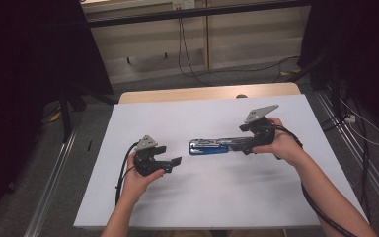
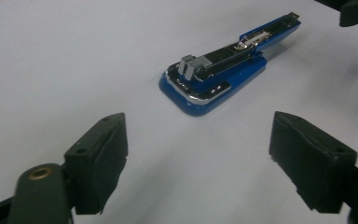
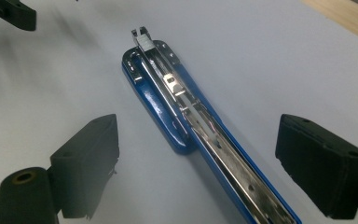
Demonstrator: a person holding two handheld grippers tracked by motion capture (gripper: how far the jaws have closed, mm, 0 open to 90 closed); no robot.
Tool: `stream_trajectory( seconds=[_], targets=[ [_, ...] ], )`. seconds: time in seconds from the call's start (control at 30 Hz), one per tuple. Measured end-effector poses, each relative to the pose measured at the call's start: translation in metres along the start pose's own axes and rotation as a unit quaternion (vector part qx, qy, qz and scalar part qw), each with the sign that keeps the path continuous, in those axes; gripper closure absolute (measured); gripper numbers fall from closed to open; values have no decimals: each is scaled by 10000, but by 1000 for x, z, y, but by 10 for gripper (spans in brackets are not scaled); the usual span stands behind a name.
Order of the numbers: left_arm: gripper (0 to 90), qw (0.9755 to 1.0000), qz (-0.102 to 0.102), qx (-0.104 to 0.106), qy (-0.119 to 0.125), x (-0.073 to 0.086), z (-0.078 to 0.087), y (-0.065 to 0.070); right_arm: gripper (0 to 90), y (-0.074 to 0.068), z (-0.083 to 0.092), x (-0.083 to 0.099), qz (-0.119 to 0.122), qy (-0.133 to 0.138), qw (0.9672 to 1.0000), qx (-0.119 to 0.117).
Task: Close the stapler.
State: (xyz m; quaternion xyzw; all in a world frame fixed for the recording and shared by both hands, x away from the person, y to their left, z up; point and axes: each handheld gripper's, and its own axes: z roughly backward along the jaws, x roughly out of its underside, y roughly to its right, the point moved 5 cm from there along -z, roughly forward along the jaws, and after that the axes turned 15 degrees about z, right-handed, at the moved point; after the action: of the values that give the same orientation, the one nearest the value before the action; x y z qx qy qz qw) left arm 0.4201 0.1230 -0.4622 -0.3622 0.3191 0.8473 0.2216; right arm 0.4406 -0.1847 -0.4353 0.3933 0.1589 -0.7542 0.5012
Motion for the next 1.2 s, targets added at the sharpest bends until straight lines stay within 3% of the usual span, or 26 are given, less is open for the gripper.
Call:
stream_trajectory(
  seconds=[0.13, 0.23, 0.33, 0.43, 0.57, 0.73, 0.97, 1.2],
  targets=[
    [446, 9999, -7, 8, -111, -3, -9, 7, 146, 1, 15, 14, -148, -46, 9994, 314],
    [624, 9998, 50, 151, -83, -5, -15, 12, 166, 2, 24, 25, -341, 3, 9983, 475],
    [756, 9997, 49, 200, -134, -6, -22, 16, 176, 2, 30, 36, -408, -18, 9970, 660],
    [831, 9996, 5, 212, -189, -5, -26, 18, 187, 2, 34, 45, -484, -61, 9959, 760],
    [879, 9996, 51, 190, -184, -5, -30, 17, 221, 0, 38, 54, -499, -29, 9950, 868],
    [900, 9995, -68, 177, -251, -7, -39, 20, 284, 2, 43, 60, -609, 1, 9930, 1012],
    [900, 9995, -55, 162, -255, -8, -52, 23, 509, 3, 44, 69, -551, -213, 9911, 1192],
    [900, 9996, -114, 96, -257, -9, -55, 21, 796, 7, 43, 80, -769, -195, 9896, 1204]
  ],
)
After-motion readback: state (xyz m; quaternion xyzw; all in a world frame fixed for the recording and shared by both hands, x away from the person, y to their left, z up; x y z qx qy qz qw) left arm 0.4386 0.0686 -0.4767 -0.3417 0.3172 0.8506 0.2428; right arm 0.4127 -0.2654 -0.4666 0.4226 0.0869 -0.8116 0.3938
